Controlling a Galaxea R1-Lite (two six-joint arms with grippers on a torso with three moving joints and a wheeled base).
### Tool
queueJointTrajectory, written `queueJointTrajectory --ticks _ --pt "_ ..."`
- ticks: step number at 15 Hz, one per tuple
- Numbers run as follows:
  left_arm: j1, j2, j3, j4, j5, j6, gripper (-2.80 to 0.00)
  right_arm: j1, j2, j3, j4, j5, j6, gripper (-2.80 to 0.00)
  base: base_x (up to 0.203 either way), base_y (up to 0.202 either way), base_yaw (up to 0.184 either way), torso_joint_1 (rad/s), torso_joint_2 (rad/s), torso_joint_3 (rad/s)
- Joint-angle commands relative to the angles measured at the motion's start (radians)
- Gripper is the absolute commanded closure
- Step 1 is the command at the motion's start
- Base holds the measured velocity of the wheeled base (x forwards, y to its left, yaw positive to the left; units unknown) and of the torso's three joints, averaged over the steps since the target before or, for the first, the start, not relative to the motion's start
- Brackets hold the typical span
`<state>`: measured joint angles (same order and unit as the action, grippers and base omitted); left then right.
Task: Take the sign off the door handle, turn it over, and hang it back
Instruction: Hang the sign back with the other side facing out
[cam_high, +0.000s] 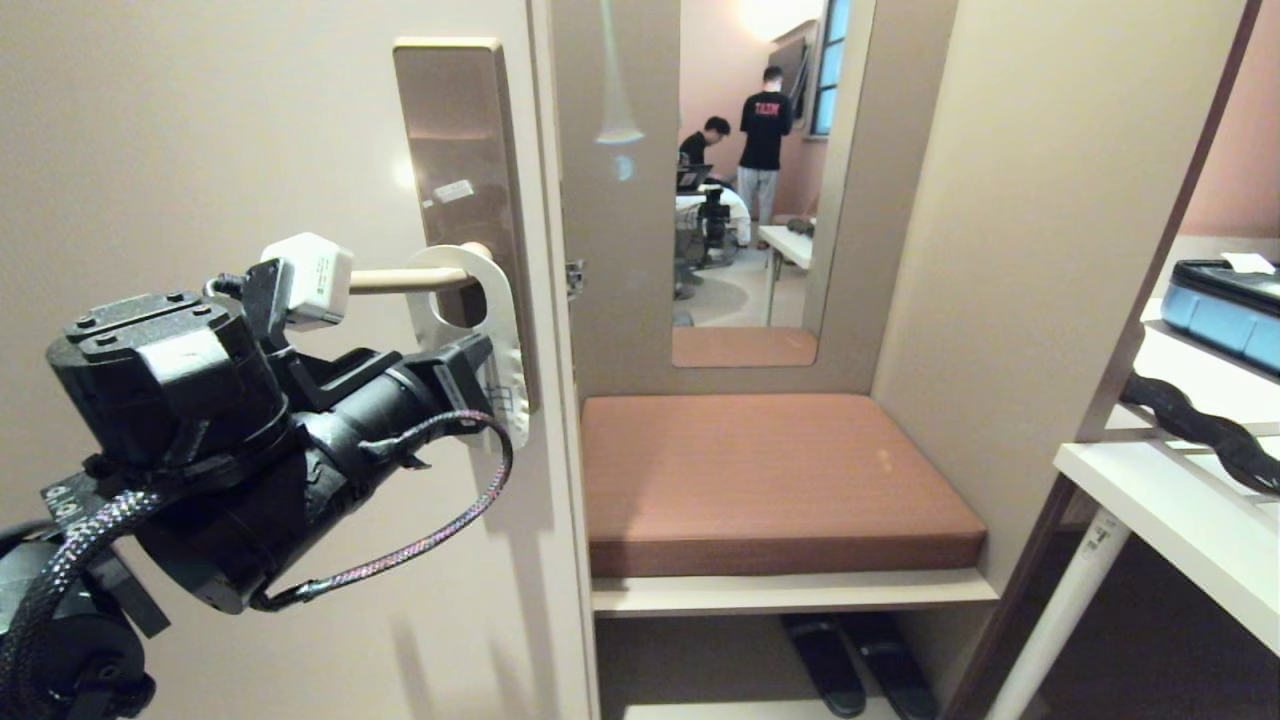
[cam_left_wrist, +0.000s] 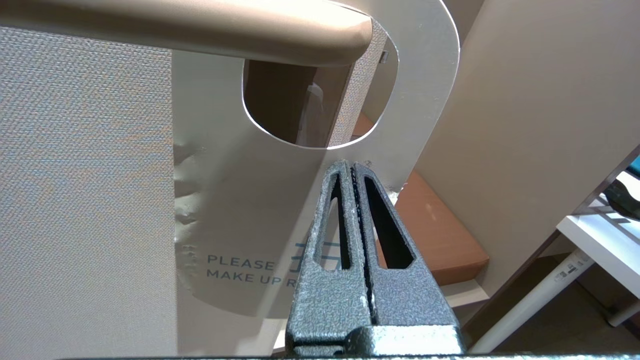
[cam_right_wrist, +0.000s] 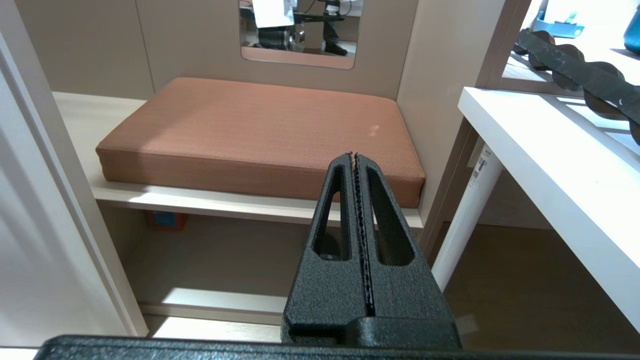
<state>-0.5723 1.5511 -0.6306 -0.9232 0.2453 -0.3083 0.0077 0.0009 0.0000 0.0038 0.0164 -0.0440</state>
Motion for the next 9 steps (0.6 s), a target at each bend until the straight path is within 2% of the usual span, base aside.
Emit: queueJointTrajectory --ticks 1,5,9 --pt "-0.001 0.014 -0.001 -0.007 0.002 -0.001 0.00 0.000 0.001 0.000 -0.001 0.001 0.000 0.00 0.000 0.000 0.000 0.000 0.00 0.000" --pt "-0.003 0.046 0.002 -0.086 0.003 0.031 0.00 0.001 0.001 0.000 0.000 0.001 0.000 0.00 0.000 0.000 0.000 0.000 0.00 0.000" --pt "-0.016 0.037 0.009 -0.086 0.005 0.032 0.00 0.001 0.001 0.000 0.000 0.001 0.000 0.00 0.000 0.000 0.000 0.000 0.00 0.000"
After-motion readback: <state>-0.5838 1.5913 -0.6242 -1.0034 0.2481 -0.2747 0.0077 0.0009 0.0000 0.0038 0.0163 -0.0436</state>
